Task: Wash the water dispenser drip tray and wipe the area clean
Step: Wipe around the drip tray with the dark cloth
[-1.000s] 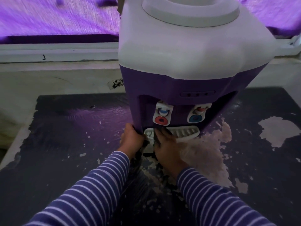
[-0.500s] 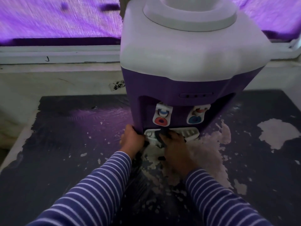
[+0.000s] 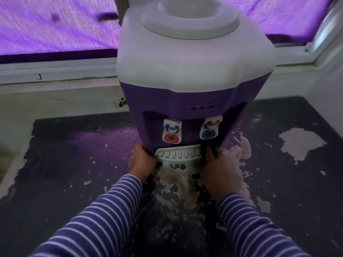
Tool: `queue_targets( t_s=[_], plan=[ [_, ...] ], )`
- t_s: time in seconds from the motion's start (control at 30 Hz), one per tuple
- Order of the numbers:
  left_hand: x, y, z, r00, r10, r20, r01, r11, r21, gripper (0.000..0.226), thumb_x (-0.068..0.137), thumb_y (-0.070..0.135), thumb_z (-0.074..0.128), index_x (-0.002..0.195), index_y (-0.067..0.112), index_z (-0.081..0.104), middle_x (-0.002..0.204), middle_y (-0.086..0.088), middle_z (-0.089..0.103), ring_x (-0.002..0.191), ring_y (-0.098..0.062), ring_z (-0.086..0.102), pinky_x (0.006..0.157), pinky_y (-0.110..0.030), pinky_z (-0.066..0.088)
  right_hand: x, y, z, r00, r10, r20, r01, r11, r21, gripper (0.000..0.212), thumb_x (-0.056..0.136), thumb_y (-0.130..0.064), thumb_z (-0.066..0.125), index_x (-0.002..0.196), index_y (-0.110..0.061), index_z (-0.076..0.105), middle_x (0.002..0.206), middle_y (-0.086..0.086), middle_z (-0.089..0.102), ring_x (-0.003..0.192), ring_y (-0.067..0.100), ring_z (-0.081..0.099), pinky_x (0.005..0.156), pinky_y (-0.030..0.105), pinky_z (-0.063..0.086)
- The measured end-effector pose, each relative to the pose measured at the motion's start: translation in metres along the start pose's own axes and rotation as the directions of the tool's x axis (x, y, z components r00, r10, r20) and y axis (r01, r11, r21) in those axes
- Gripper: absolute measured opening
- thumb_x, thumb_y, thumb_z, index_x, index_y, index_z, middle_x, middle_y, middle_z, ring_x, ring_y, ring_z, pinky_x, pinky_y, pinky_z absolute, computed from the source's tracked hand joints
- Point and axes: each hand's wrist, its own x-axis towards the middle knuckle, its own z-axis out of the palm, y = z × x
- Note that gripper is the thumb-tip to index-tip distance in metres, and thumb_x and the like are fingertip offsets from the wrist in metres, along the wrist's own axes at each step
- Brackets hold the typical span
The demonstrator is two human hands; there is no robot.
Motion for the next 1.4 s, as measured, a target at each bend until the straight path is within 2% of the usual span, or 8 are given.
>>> queue_targets(
  t_s=[0.2,0.47,0.7,0.9,1.03,1.17,1.3,1.4],
  plan=[
    [-0.001,0.000,-0.001,1.000,0.019,-0.006,-0.019,1.000,0.012,0.050,0.069,0.043,0.071,0.107,0.026,0.043,0.111,-0.011,0.063,0.098,-0.037,0.059,0.089,-0.050,0.050,-0.004,-0.037,0.015,0.955,-0.234,0.181,0.191,0.956,0.224,0.062,0.094,-0.012,0.042,0.151,-0.016,0.019,0.158,0.014,0.016,0.144,0.033,0.015,0.117,0.041,0.021],
    [0.006,-0.001,-0.001,0.999,0.054,0.010,-0.054,0.998,0.013,0.051,0.070,0.039,0.072,0.112,0.021,0.050,0.109,-0.010,0.065,0.098,-0.035,0.061,0.087,-0.051,0.051,-0.006,0.000,0.002,0.935,0.347,0.068,-0.283,0.619,0.732,0.053,0.089,-0.004,0.049,0.140,-0.020,0.044,0.125,0.012,0.059,0.095,0.023,0.059,0.079,0.030,0.051],
    [0.004,-0.001,-0.001,0.999,0.038,0.000,-0.038,0.999,0.029,0.055,0.070,0.039,0.074,0.115,0.020,0.048,0.113,-0.012,0.063,0.102,-0.037,0.059,0.090,-0.051,0.049,-0.014,-0.040,0.003,0.939,0.170,0.299,-0.334,0.660,0.673,0.064,0.090,-0.017,0.054,0.149,-0.024,0.030,0.126,0.011,0.055,0.103,0.027,0.058,0.084,0.034,0.050],
    [0.004,-0.002,-0.002,1.000,0.023,-0.010,-0.022,0.999,0.046,0.052,0.074,0.037,0.070,0.116,0.021,0.044,0.119,-0.015,0.060,0.107,-0.039,0.055,0.092,-0.050,0.047,0.005,-0.025,-0.007,0.826,0.429,0.366,-0.478,0.187,0.858,0.041,0.087,-0.006,0.050,0.125,-0.021,0.052,0.105,0.014,0.064,0.091,0.035,0.064,0.082,0.051,0.056],
    [0.004,-0.001,-0.003,1.000,0.023,-0.002,-0.023,0.998,0.053,0.053,0.073,0.038,0.071,0.115,0.022,0.044,0.118,-0.015,0.060,0.105,-0.039,0.055,0.090,-0.049,0.047,0.024,-0.024,-0.010,0.796,0.434,0.423,-0.576,0.325,0.750,0.035,0.089,-0.014,0.052,0.122,-0.005,0.053,0.112,0.018,0.063,0.100,0.034,0.062,0.089,0.046,0.052],
    [0.004,-0.001,-0.003,0.999,0.044,0.013,-0.045,0.998,0.034,0.052,0.070,0.040,0.072,0.112,0.021,0.049,0.111,-0.011,0.064,0.099,-0.035,0.060,0.087,-0.050,0.051,0.014,-0.030,-0.017,0.722,0.340,0.602,-0.666,0.110,0.737,0.024,0.092,-0.010,0.049,0.114,-0.007,0.056,0.098,0.019,0.066,0.075,0.031,0.065,0.045,0.025,0.052],
    [0.002,-0.001,-0.005,0.999,0.047,0.026,-0.047,0.999,0.022,0.056,0.068,0.043,0.073,0.113,0.023,0.047,0.112,-0.011,0.064,0.099,-0.035,0.060,0.088,-0.050,0.051,0.009,-0.026,-0.021,0.724,0.300,0.621,-0.639,-0.047,0.768,0.031,0.090,-0.002,0.046,0.119,-0.006,0.057,0.101,0.023,0.065,0.080,0.035,0.065,0.058,0.035,0.055],
    [0.000,-0.001,-0.006,0.999,0.050,0.017,-0.051,0.998,0.023,0.058,0.069,0.046,0.073,0.114,0.025,0.043,0.116,-0.011,0.061,0.103,-0.037,0.058,0.089,-0.049,0.049,0.014,-0.030,-0.016,0.750,0.365,0.552,-0.619,0.091,0.780,0.032,0.090,-0.009,0.049,0.121,-0.006,0.056,0.105,0.023,0.065,0.081,0.032,0.064,0.057,0.032,0.051]
  ],
)
